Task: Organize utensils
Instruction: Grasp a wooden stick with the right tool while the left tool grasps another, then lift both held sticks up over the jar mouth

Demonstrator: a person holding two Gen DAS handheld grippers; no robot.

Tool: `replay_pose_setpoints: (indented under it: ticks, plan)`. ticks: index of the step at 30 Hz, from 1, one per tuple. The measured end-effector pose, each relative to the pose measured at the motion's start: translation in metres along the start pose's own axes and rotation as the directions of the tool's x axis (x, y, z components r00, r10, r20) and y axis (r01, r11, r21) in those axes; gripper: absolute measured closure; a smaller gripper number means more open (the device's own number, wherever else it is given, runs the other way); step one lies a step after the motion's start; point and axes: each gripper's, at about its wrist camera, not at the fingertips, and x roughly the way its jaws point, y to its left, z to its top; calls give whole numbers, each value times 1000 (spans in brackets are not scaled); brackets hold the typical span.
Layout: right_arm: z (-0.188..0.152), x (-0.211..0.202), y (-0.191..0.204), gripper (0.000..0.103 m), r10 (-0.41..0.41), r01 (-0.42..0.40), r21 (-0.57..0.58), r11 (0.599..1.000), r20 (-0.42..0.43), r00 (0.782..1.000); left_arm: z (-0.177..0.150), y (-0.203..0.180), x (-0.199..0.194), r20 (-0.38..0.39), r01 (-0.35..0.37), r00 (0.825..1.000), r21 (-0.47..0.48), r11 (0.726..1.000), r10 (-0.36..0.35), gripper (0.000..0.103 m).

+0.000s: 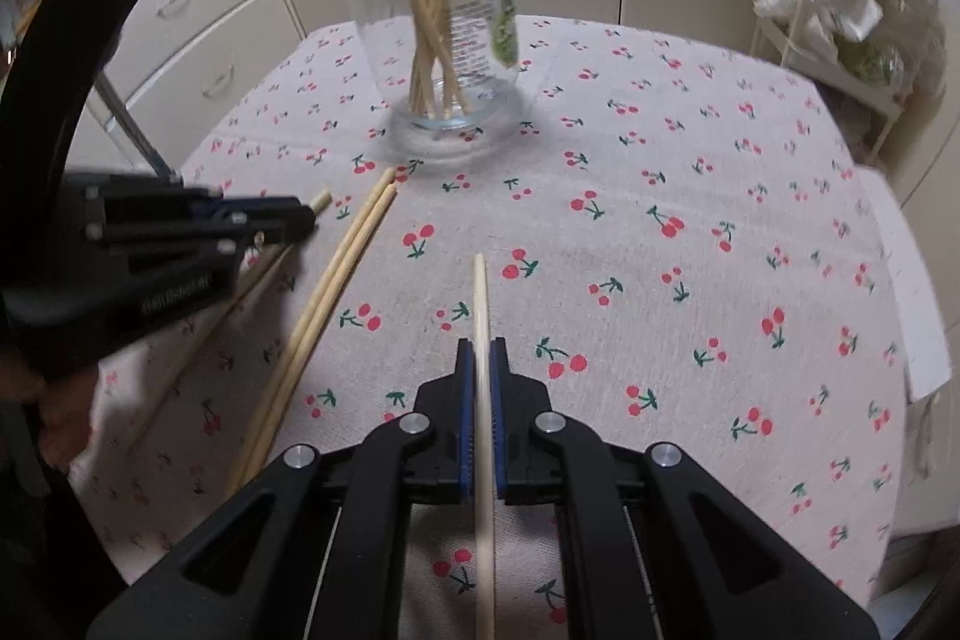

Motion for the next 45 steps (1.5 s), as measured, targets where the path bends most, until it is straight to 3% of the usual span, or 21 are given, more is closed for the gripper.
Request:
replay_pose_setpoints:
  ticks: [3, 5, 7, 11, 17, 22, 23, 34, 38, 45]
  plan:
    - [0, 0, -12, 97, 62, -62, 77, 995, 8, 998, -4, 0, -12, 58, 34, 998, -46, 998, -31, 98]
    - [0, 0, -14, 97, 76, -77, 97, 992, 14, 997, -2, 3, -26, 136, 85, 988, -69, 994, -75, 98]
    - [-1, 0, -14, 97, 79, -81, 103, 991, 18, 997, 2, 7, -47, 235, 121, 967, -83, 989, -99, 98]
    - [-1, 1, -14, 97, 90, -92, 118, 989, 24, 996, 16, 18, -86, 423, 206, 896, -128, 970, -135, 98]
    - [-1, 0, -17, 97, 105, -108, 135, 985, 27, 994, 46, 28, -123, 592, 260, 798, -164, 952, -116, 98]
    - [-1, 0, -18, 97, 111, -114, 140, 984, 32, 993, 72, 30, -144, 686, 270, 723, -182, 946, -74, 98]
    - [-1, 0, -18, 97, 111, -115, 139, 984, 33, 993, 79, 30, -147, 711, 263, 702, -193, 945, -50, 98]
    - [0, 0, -16, 97, 101, -106, 120, 987, 45, 994, 136, 30, -151, 821, 233, 560, -281, 931, 108, 98]
    - [1, 0, -16, 97, 109, -114, 128, 985, 46, 993, 147, 23, -147, 839, 206, 526, -288, 935, 143, 98]
    - [1, 0, -17, 97, 117, -122, 141, 982, 44, 992, 155, 20, -129, 835, 177, 523, -299, 938, 168, 98]
